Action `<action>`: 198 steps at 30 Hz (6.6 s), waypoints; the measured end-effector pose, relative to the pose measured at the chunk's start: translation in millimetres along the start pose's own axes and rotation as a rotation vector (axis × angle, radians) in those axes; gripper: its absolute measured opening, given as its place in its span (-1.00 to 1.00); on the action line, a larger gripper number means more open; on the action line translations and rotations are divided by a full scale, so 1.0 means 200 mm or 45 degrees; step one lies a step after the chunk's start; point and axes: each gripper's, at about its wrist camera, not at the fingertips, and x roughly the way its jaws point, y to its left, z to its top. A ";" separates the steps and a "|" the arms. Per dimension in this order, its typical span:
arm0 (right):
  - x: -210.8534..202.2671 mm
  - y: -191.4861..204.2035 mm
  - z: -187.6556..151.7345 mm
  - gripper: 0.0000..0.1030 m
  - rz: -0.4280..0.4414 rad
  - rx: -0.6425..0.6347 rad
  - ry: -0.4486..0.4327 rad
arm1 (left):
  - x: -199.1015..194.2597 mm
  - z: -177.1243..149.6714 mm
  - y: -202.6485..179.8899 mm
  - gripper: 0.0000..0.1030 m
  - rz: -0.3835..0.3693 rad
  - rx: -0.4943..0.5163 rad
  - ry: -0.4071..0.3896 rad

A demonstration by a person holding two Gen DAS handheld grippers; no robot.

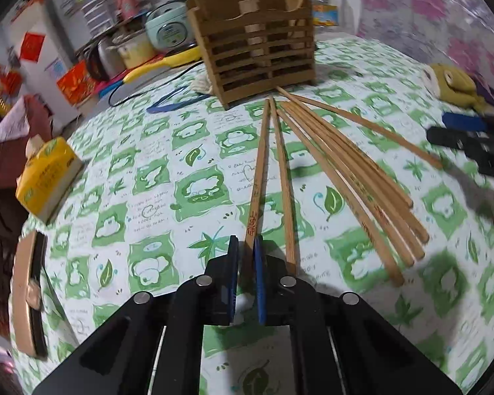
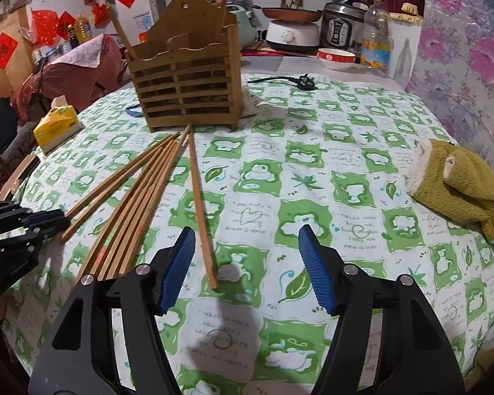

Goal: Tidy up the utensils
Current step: 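Close the left tool on a chopstick while the right tool grasps another, then carry both chopsticks up and lower them into the wooden holder, then open both tools to drop the chopsticks into the holder, then move both tools back toward the remaining loose chopsticks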

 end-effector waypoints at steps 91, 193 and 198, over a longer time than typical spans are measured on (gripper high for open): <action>-0.78 0.21 0.95 -0.88 0.076 0.128 -0.878 | -0.99 1.11 0.22 -0.88 0.047 -0.302 -0.789; 0.04 0.39 -0.07 0.38 0.041 -0.399 0.085 | 0.09 0.05 0.12 0.92 -0.061 -0.124 0.077; 0.08 0.30 -0.04 0.15 -0.078 -0.270 0.123 | 0.10 0.05 0.12 0.92 -0.074 -0.139 0.083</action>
